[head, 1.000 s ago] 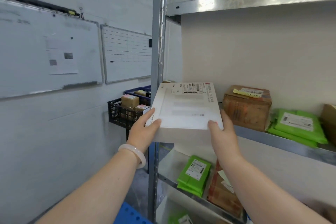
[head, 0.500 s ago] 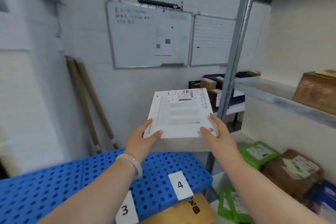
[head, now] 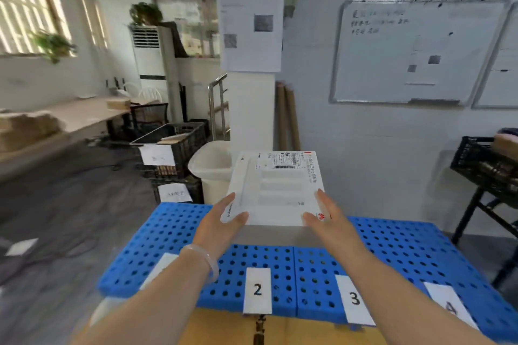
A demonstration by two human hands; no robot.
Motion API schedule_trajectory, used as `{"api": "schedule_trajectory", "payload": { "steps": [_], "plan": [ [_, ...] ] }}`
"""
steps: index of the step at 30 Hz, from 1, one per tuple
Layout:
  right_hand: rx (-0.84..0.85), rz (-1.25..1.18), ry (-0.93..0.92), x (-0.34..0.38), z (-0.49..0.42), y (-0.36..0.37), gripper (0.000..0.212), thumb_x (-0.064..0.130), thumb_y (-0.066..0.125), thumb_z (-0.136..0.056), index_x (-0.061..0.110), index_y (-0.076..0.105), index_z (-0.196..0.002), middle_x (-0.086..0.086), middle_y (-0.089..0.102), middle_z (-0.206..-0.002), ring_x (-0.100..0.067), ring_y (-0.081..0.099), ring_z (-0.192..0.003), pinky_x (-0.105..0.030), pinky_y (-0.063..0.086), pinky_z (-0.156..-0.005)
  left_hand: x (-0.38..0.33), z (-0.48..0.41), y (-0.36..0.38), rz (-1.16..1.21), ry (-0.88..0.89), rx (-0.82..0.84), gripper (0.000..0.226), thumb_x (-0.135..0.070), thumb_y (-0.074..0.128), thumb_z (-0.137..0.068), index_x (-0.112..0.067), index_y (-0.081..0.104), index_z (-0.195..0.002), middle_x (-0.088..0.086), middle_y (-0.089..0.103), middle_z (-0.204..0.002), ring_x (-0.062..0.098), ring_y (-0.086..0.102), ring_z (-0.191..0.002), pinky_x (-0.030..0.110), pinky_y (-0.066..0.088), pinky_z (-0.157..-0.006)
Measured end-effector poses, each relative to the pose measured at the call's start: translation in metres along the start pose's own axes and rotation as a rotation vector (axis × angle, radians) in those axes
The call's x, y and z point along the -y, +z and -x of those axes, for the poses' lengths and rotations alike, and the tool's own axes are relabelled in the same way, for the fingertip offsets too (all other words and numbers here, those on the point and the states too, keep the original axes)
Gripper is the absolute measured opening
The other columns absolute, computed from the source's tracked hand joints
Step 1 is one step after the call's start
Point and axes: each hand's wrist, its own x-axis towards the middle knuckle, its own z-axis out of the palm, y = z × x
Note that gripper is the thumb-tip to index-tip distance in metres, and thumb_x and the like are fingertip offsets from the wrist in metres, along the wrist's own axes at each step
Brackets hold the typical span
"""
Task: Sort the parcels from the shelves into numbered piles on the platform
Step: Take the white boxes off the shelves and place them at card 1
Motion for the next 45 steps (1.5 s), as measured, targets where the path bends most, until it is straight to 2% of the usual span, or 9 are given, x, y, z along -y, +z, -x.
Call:
{"api": "schedule_trajectory", "payload": {
  "steps": [5, 12, 14, 17, 23, 28, 31, 36, 45],
  "plan": [
    [0.110, -0.078, 0.013, 0.022, -0.020, 0.124, 0.065, 0.029, 0.063, -0.092, 0.040, 0.030, -0.147, 0.013, 0.030, -0.152, -0.011, 0.034, -0.136, -0.032, 0.030, -0.110, 0.051, -0.015, -0.112, -0.046, -0.048, -0.080, 0.059, -0.039, 0.060, -0.091, -0.039, 0.035, -0.144, -0.007, 0.034, -0.151, 0.013, 0.045, -0.117, 0.021, 0.046, -0.074],
    [0.160, -0.091, 0.063, 0.034, -0.053, 0.239, 0.064, 0.033, 0.064, -0.090, 0.044, 0.032, -0.144, 0.014, 0.029, -0.151, -0.012, 0.029, -0.139, -0.034, 0.028, -0.111, 0.105, -0.061, -0.205, -0.075, -0.127, -0.129, 0.055, -0.037, 0.059, -0.092, -0.039, 0.038, -0.143, -0.004, 0.038, -0.149, 0.019, 0.042, -0.127, 0.020, 0.038, -0.081],
    [0.170, -0.085, 0.088, 0.031, -0.064, 0.257, 0.064, 0.033, 0.063, -0.091, 0.043, 0.030, -0.146, 0.014, 0.028, -0.152, -0.012, 0.030, -0.138, -0.032, 0.029, -0.108, 0.118, -0.075, -0.214, -0.087, -0.147, -0.124, 0.053, -0.036, 0.058, -0.093, -0.039, 0.038, -0.143, -0.003, 0.038, -0.149, 0.014, 0.044, -0.117, 0.016, 0.037, -0.071],
    [0.171, -0.055, 0.114, 0.019, -0.090, 0.280, 0.065, 0.032, 0.061, -0.093, 0.041, 0.027, -0.147, 0.012, 0.028, -0.152, -0.009, 0.031, -0.135, -0.029, 0.028, -0.108, 0.140, -0.105, -0.218, -0.103, -0.163, -0.112, 0.052, -0.033, 0.057, -0.094, -0.038, 0.040, -0.142, -0.004, 0.039, -0.148, 0.008, 0.040, -0.109, 0.021, 0.035, -0.082],
    [0.212, -0.069, 0.186, -0.024, -0.154, 0.325, 0.064, 0.028, 0.060, -0.094, 0.039, 0.027, -0.147, 0.011, 0.030, -0.150, -0.002, 0.032, -0.121, -0.021, 0.028, -0.099, 0.194, -0.170, -0.213, -0.098, -0.285, -0.085, 0.051, -0.030, 0.057, -0.094, -0.039, 0.040, -0.141, -0.003, 0.038, -0.148, 0.017, 0.045, -0.124, 0.025, 0.037, -0.092],
    [0.248, -0.032, 0.274, -0.064, -0.199, 0.354, 0.067, 0.029, 0.060, -0.093, 0.041, 0.024, -0.147, 0.012, 0.033, -0.146, -0.003, 0.036, -0.119, -0.020, 0.031, -0.099, 0.241, -0.215, -0.202, -0.140, -0.368, -0.038, 0.053, -0.027, 0.056, -0.095, -0.037, 0.037, -0.143, -0.002, 0.036, -0.150, 0.014, 0.048, -0.114, 0.018, 0.040, -0.079],
    [0.254, -0.002, 0.309, -0.086, -0.219, 0.370, 0.068, 0.028, 0.063, -0.092, 0.039, 0.025, -0.147, 0.013, 0.037, -0.139, -0.004, 0.039, -0.117, -0.019, 0.033, -0.098, 0.266, -0.239, -0.197, -0.173, -0.406, -0.004, 0.053, -0.027, 0.055, -0.096, -0.038, 0.036, -0.144, -0.003, 0.035, -0.149, 0.005, 0.050, -0.089, 0.006, 0.039, -0.059],
    [0.245, 0.048, 0.376, -0.118, -0.232, 0.397, 0.072, 0.030, 0.065, -0.090, 0.039, 0.024, -0.148, 0.009, 0.036, -0.147, -0.010, 0.040, -0.128, -0.026, 0.036, -0.107, 0.303, -0.272, -0.196, -0.183, -0.448, 0.060, 0.055, -0.024, 0.057, -0.095, -0.040, 0.037, -0.143, -0.003, 0.033, -0.151, 0.022, 0.037, -0.134, 0.029, 0.037, -0.098],
    [0.174, 0.128, 0.401, -0.131, -0.239, 0.430, 0.070, 0.027, 0.060, -0.093, 0.043, 0.020, -0.149, 0.009, 0.026, -0.152, -0.010, 0.032, -0.135, -0.027, 0.028, -0.111, 0.334, -0.289, -0.207, -0.227, -0.387, 0.122, 0.058, -0.028, 0.061, -0.092, -0.044, 0.035, -0.141, -0.005, 0.038, -0.145, 0.028, 0.045, -0.129, 0.045, 0.044, -0.103]
  ]
}}
